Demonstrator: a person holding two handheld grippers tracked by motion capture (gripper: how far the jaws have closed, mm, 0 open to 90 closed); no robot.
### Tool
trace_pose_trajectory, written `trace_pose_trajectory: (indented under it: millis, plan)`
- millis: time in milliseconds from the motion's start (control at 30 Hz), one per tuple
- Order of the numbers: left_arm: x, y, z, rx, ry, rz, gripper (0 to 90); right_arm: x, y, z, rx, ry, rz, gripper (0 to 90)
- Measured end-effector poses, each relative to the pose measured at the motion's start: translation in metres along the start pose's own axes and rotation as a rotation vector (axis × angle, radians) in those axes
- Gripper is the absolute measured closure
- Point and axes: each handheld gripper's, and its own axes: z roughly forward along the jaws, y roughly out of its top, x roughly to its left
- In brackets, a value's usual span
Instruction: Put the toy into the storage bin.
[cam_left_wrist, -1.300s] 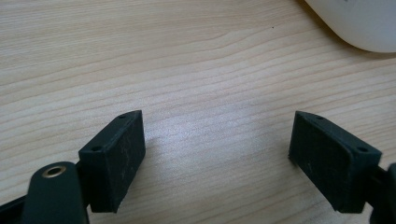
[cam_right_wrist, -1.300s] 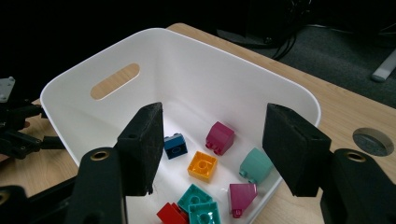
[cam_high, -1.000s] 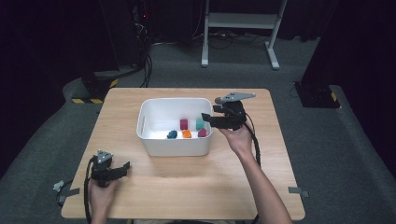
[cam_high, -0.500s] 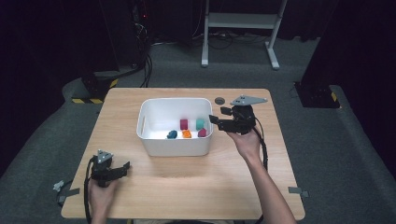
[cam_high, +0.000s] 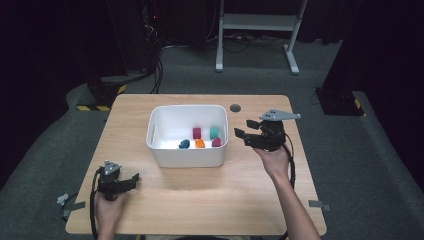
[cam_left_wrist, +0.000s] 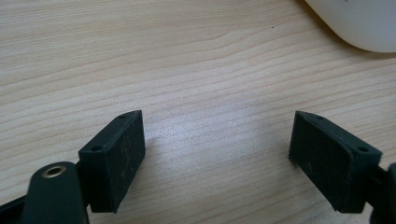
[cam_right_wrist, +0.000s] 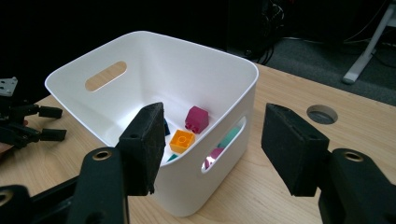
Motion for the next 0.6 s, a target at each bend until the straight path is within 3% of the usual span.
trace_pose_trajectory:
  millis: [600]
  plan:
    - [0.0,0.0,0.0,0.0,0.0,0.0,18.4,-0.007,-0.027,-0.024,-0.027,-0.024,0.031,40.1]
